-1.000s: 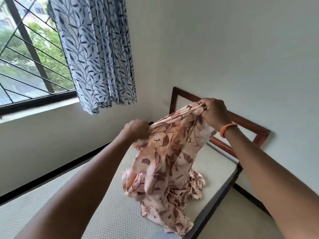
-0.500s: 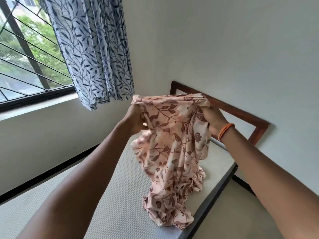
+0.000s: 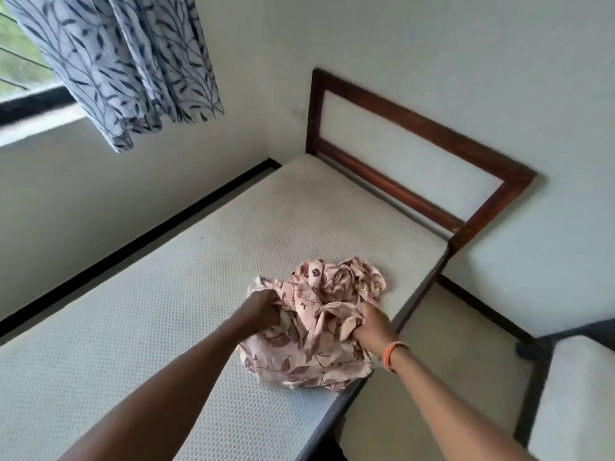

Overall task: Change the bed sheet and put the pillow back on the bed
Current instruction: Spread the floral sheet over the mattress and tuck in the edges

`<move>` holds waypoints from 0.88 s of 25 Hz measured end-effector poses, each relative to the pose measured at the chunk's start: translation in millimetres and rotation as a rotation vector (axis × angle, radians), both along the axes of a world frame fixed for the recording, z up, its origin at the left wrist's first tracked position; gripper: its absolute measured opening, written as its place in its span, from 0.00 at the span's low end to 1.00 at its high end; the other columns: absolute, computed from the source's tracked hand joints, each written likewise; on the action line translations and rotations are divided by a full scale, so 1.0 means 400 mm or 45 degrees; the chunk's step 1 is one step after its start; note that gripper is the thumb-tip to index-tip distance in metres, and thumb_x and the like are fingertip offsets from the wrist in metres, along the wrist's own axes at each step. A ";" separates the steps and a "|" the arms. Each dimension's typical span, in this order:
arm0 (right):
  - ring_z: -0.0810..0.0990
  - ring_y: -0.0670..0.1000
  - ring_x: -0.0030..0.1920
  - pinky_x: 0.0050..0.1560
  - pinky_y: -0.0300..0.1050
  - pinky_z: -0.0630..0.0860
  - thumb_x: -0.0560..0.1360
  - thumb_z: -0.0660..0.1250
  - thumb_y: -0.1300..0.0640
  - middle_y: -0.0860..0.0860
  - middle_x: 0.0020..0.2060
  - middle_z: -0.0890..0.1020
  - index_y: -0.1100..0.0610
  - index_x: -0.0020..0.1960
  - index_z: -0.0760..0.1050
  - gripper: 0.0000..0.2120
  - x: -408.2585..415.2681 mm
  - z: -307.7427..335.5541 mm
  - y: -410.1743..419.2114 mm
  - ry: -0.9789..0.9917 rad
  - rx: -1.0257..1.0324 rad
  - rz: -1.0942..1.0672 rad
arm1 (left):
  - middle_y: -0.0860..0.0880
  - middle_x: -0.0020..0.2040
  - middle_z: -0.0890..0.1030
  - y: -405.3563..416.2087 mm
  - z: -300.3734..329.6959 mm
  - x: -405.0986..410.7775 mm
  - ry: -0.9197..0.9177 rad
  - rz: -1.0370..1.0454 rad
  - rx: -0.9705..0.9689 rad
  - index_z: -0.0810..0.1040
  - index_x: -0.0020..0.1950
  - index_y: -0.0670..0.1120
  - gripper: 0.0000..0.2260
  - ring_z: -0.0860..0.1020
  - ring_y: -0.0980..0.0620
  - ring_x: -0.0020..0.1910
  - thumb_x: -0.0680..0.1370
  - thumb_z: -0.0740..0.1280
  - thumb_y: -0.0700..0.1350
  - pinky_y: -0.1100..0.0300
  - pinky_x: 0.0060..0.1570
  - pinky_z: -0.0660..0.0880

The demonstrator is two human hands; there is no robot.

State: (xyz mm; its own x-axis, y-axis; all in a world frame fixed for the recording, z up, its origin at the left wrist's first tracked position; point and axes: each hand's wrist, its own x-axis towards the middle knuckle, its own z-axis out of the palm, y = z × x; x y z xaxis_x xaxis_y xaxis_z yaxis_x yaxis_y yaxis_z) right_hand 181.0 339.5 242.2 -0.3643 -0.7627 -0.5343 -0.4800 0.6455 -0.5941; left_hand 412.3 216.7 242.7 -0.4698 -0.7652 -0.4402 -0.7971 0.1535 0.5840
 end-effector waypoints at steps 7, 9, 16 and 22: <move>0.80 0.58 0.54 0.42 0.43 0.77 0.70 0.66 0.73 0.62 0.73 0.58 0.48 0.79 0.51 0.45 -0.150 -0.480 -0.220 0.377 0.083 0.164 | 0.39 0.64 0.75 -0.167 -0.501 -0.171 -0.333 -0.039 -0.143 0.70 0.67 0.43 0.21 0.80 0.40 0.51 0.74 0.67 0.41 0.49 0.41 0.76; 0.82 0.57 0.48 0.32 0.41 0.71 0.70 0.63 0.75 0.65 0.76 0.49 0.40 0.78 0.35 0.54 -0.192 -0.655 -0.275 0.427 0.208 0.320 | 0.38 0.78 0.57 -0.220 -0.685 -0.222 -0.479 -0.209 -0.157 0.51 0.79 0.50 0.39 0.80 0.42 0.54 0.74 0.69 0.41 0.55 0.37 0.75; 0.78 0.64 0.55 0.56 0.52 0.77 0.71 0.63 0.66 0.61 0.68 0.66 0.53 0.65 0.71 0.24 -0.179 -0.958 -0.343 0.473 0.237 0.294 | 0.41 0.71 0.71 -0.284 -1.003 -0.270 -0.215 -0.333 -0.108 0.62 0.77 0.52 0.35 0.80 0.41 0.58 0.71 0.68 0.38 0.54 0.49 0.79; 0.80 0.56 0.43 0.40 0.47 0.78 0.71 0.63 0.59 0.56 0.41 0.81 0.57 0.45 0.78 0.07 -0.101 -0.792 -0.209 -0.185 0.382 0.075 | 0.45 0.57 0.82 -0.243 -0.746 -0.299 -0.577 -0.828 0.097 0.78 0.60 0.48 0.14 0.80 0.44 0.59 0.74 0.64 0.44 0.55 0.54 0.78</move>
State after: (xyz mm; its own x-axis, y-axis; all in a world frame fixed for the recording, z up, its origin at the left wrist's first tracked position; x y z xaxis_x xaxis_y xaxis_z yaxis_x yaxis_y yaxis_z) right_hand 140.8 255.9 -74.8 -0.2280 -0.5811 -0.7812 -0.4461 0.7755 -0.4467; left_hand 292.8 119.4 -55.6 -0.5750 -0.3590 -0.7352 -0.7236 0.6426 0.2521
